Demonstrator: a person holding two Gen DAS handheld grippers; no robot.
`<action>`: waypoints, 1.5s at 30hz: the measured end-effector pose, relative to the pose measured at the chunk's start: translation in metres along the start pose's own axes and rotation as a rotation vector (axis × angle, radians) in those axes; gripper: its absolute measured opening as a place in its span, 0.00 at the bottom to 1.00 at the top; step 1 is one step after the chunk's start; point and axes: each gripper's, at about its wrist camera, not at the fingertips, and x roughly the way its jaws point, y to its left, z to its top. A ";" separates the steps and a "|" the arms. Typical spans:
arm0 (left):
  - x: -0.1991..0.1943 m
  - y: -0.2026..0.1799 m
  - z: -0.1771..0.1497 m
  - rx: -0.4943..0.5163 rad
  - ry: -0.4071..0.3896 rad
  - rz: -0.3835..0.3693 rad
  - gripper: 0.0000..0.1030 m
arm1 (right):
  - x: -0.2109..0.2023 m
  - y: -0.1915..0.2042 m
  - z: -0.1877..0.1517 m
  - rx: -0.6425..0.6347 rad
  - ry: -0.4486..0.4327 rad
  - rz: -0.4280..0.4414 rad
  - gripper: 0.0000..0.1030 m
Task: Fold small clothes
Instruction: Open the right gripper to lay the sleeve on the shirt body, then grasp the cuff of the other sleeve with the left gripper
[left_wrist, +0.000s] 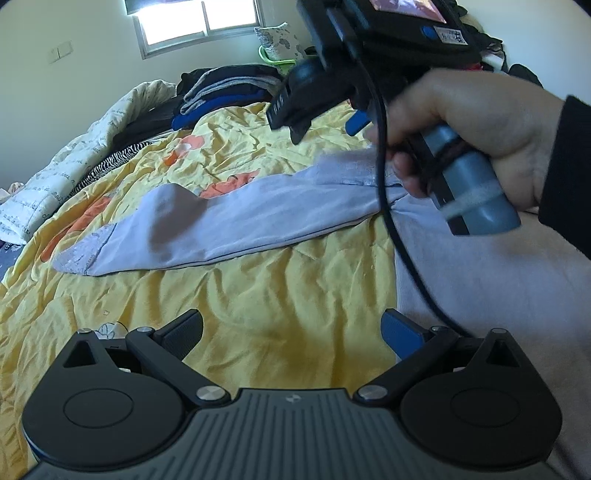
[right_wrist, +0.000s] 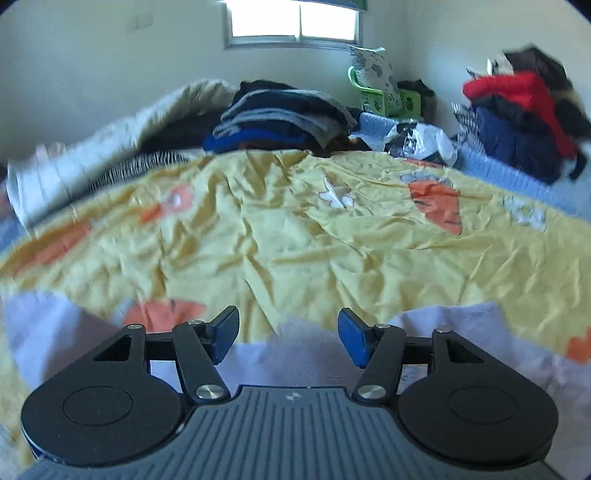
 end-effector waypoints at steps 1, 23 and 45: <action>0.000 0.001 0.000 0.000 -0.001 0.003 1.00 | -0.001 -0.004 0.002 0.044 -0.001 0.019 0.62; 0.005 0.065 0.003 -0.196 0.007 0.050 1.00 | -0.017 -0.026 -0.034 0.309 0.083 0.216 0.67; 0.072 0.241 -0.011 -1.021 -0.004 -0.362 1.00 | -0.098 0.065 -0.075 -0.072 -0.085 0.186 0.66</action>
